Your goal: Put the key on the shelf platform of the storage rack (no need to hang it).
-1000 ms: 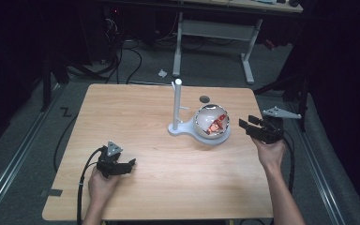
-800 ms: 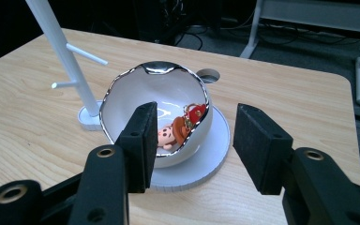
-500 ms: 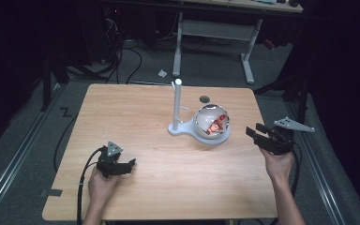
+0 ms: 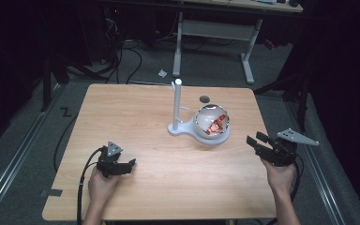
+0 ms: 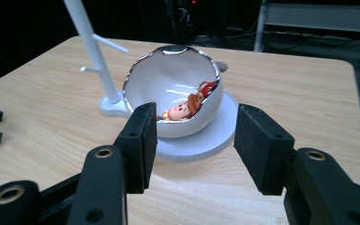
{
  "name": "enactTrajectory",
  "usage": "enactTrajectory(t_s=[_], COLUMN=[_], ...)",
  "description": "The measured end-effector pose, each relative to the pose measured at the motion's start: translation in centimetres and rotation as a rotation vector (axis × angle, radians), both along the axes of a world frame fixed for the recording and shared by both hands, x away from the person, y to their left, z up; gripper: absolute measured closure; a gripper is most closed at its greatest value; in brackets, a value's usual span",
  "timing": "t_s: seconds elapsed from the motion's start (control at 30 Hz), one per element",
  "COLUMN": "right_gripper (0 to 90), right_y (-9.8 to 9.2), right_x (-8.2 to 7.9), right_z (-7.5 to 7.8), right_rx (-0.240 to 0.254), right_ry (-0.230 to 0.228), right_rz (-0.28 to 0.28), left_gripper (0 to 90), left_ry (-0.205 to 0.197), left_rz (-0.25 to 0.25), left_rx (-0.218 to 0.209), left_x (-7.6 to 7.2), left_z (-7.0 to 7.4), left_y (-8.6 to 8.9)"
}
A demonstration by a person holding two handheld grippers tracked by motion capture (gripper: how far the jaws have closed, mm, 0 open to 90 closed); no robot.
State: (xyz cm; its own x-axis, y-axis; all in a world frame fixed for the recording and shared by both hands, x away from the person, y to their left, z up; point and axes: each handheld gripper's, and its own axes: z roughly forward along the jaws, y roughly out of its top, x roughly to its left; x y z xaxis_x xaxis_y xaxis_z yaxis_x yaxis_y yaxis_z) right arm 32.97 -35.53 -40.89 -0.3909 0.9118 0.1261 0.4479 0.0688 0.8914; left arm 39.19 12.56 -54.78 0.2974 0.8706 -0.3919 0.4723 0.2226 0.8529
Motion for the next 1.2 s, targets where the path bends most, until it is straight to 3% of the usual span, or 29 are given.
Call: enactTrajectory(t_s=[0.23,0.63,1.2], right_gripper=[49.3,48.9,49.0], right_y=[0.4,2.0,5.1], right_x=[-0.6,-1.1,-0.5], right_z=[-0.5,-1.5,-2.9], right_rx=[0.025,0.010,-0.018], right_ry=[0.000,0.003,0.020], right_rz=[0.014,0.049,0.115], left_gripper=[22.1,22.1,22.1], left_ry=[0.000,0.000,0.000], left_rz=[0.000,-0.001,-0.001], left_rx=[0.000,0.000,0.000], left_x=[0.0,0.0,0.0], left_z=[0.0,0.0,0.0], left_y=[0.0,0.0,0.0])
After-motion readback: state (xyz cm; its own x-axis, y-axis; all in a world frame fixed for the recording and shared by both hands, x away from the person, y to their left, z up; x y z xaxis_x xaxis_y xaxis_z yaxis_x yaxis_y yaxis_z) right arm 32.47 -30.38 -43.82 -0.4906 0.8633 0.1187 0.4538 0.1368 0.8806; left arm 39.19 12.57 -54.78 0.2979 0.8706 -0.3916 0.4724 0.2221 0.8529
